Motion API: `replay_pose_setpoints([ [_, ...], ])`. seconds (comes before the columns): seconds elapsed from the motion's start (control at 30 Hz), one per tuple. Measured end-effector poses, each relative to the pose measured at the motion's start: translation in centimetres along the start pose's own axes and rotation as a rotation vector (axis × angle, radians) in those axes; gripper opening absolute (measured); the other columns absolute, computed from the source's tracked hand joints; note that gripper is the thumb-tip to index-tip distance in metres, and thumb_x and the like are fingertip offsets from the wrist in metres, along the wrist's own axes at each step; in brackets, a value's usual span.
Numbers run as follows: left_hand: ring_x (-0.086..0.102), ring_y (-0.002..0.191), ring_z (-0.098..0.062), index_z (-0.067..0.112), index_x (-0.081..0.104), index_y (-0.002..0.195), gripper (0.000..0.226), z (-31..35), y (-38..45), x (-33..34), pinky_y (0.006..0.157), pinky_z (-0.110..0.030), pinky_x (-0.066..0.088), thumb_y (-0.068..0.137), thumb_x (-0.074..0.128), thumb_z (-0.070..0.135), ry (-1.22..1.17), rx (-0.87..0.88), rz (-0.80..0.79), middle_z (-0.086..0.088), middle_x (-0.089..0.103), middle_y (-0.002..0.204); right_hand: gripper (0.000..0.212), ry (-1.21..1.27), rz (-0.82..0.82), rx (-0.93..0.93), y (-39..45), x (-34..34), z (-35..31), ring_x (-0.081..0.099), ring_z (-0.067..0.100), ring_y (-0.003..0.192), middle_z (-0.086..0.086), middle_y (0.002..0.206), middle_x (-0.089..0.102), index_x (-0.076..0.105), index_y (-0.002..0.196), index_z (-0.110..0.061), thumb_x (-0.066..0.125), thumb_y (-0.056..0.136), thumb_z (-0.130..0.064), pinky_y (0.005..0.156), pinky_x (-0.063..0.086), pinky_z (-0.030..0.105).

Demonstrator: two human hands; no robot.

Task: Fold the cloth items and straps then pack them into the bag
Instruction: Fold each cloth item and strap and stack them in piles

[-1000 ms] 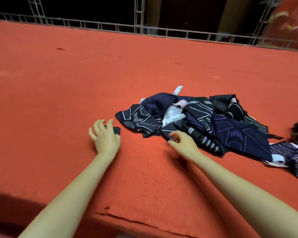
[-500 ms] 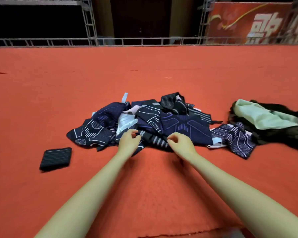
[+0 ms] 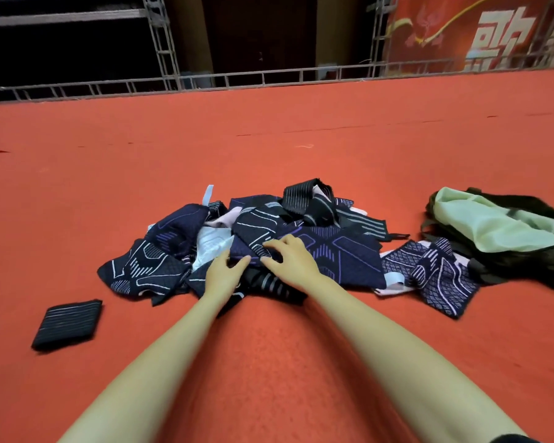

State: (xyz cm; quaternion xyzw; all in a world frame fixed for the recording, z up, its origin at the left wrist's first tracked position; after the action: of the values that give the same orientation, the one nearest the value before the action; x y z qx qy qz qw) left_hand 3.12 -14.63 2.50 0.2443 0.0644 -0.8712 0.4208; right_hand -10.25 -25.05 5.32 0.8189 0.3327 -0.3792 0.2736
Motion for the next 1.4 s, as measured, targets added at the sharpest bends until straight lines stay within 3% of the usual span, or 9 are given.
replay_pose_setpoints([
  [0.13,0.064,0.091,-0.014,0.016,0.068,0.100,0.014,0.4,-0.2,-0.5,0.072,-0.016,0.048,0.086,0.066,0.014,-0.234,0.013,-0.043,0.002,0.070,0.094,0.048,0.011,-0.013,-0.006,0.2,0.5,0.9,0.034,0.020,0.124,0.000,0.125,0.045,0.052,0.132,-0.031,0.054,0.089,-0.050,0.102,0.039,0.037],
  [0.27,0.066,0.095,-0.013,0.011,0.065,0.114,0.029,-0.9,-0.6,-0.6,0.082,-0.022,0.053,0.085,0.065,0.006,-0.434,-0.089,-0.054,-0.005,0.069,0.108,0.056,-0.073,0.008,-0.080,0.0,0.8,0.3,0.034,0.017,0.119,-0.001,0.120,0.042,0.047,0.135,-0.038,0.055,0.084,-0.060,0.098,0.038,0.036],
  [0.37,0.064,0.083,-0.018,0.002,0.065,0.099,0.012,-1.9,-1.3,-0.9,0.071,-0.019,0.054,0.087,0.063,0.005,-0.495,-0.210,-0.050,-0.018,0.067,0.102,0.048,-0.170,0.031,-0.167,-0.2,1.6,-0.6,0.034,0.019,0.121,-0.002,0.125,0.043,0.049,0.134,-0.041,0.051,0.089,-0.056,0.098,0.032,0.037],
  [0.53,0.054,0.070,-0.006,0.019,0.061,0.073,0.016,2.1,-2.1,-3.3,0.066,-0.011,0.043,0.084,0.068,0.010,-0.255,0.005,0.009,0.005,0.062,0.076,0.032,-0.031,0.046,-0.128,0.9,1.0,0.0,0.038,0.016,0.115,-0.004,0.115,0.050,0.058,0.126,-0.041,0.048,0.095,-0.045,0.098,0.034,0.035],
  [0.7,0.053,0.066,0.002,0.016,0.055,0.074,0.018,8.8,-2.9,-5.8,0.067,-0.017,0.041,0.088,0.061,0.007,-0.410,0.182,0.089,0.001,0.059,0.076,0.035,0.282,0.108,-0.004,2.5,-2.7,-0.4,0.056,0.018,0.111,-0.005,0.107,0.070,0.070,0.108,-0.036,0.042,0.089,-0.046,0.096,0.040,0.032],
  [0.83,0.059,0.086,-0.018,0.021,0.055,0.079,0.013,12.8,-2.9,-7.3,0.078,-0.036,0.047,0.089,0.060,0.014,-0.490,0.248,0.163,-0.003,0.061,0.084,0.033,0.440,0.226,-0.027,1.2,-6.6,-3.3,0.058,0.017,0.101,-0.005,0.097,0.068,0.068,0.102,-0.029,0.043,0.089,-0.047,0.092,0.045,0.036],
  [1.0,0.053,0.074,-0.014,0.017,0.055,0.107,0.025,12.4,-3.7,-6.1,0.073,-0.028,0.045,0.085,0.056,0.005,-0.325,0.085,0.102,-0.003,0.063,0.087,0.027,0.546,0.120,-0.065,-2.1,-7.7,-5.7,0.058,0.008,0.099,-0.005,0.107,0.065,0.064,0.115,-0.022,0.051,0.095,-0.034,0.088,0.044,0.024],
  [1.2,0.053,0.089,-0.019,0.015,0.060,0.072,0.022,5.9,-7.9,-6.1,0.076,-0.033,0.041,0.086,0.047,0.026,-0.118,-0.152,0.106,-0.008,0.061,0.090,0.036,0.278,-0.196,0.054,-5.4,-2.2,-2.0,0.061,0.014,0.102,0.000,0.109,0.068,0.065,0.119,-0.023,0.060,0.089,-0.041,0.094,0.043,0.028],
  [1.4,0.060,0.111,-0.022,0.003,0.063,0.118,0.052,2.8,-7.7,-6.3,0.098,-0.034,0.046,0.081,0.070,0.038,-0.047,-0.268,0.000,-0.006,0.064,0.121,0.052,0.178,-0.080,0.020,-5.9,0.7,-1.6,0.043,0.012,0.111,-0.004,0.109,0.051,0.056,0.127,-0.036,0.066,0.079,-0.054,0.100,0.039,0.030],
])
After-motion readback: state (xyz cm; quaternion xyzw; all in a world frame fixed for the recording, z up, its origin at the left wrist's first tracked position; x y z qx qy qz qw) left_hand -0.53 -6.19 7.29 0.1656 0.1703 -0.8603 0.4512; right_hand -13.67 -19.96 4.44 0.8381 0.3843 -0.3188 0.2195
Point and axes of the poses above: each hand's wrist, its own y-axis towards the middle knuckle, its own x-axis out of the palm, z = x × y, the point moved 3 cm from there along y, towards the middle knuckle
